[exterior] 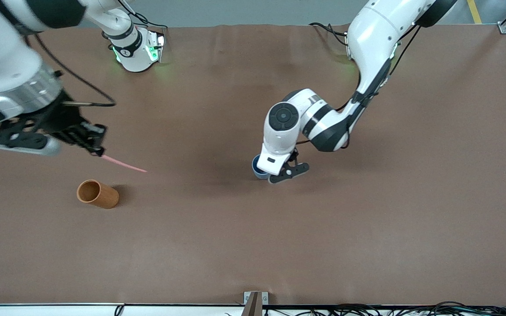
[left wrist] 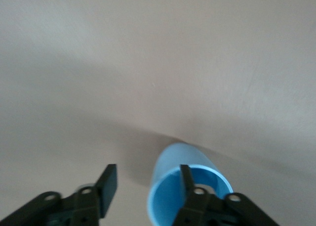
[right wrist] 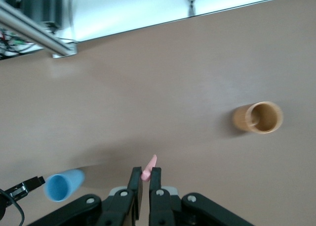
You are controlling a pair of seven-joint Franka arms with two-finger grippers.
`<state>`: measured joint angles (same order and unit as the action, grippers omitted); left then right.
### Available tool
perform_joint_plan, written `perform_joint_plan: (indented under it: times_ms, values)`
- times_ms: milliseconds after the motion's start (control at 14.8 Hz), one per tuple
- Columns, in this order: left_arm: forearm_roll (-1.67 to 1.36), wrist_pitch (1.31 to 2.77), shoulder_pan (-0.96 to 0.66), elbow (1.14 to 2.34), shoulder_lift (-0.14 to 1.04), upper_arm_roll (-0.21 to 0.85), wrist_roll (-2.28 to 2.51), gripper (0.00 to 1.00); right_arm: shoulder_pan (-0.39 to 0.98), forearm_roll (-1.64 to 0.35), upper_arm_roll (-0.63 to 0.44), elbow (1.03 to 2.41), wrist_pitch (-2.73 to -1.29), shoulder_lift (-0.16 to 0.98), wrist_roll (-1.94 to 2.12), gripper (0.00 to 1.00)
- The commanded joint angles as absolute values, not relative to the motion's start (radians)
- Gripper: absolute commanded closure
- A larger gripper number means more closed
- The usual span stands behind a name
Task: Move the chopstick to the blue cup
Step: 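Carry the chopstick above the cup while the left gripper lets go and withdraws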
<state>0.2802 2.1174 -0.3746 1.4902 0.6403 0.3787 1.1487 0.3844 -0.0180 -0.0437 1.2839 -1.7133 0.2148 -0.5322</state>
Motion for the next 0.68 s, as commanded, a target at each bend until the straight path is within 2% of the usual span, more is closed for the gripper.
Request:
perform_joint_plan:
  times_ms: [0,203,610]
  values:
    - [0.281,1.995,-0.266,1.516,0.481,0.423,1.001,0.00,0.500,-0.014,-0.051,1.305,-1.797,0.221,-0.688,0.99]
    - [0.191,1.921,-0.177,1.511,0.370,0.404,0.739,0.00,0.598,-0.014,-0.051,1.295,-1.862,0.268,-0.802,0.99]
    - [-0.018,1.797,-0.160,1.508,0.183,0.091,0.190,0.00,0.788,0.115,-0.054,1.293,-1.910,0.362,-1.057,0.99]
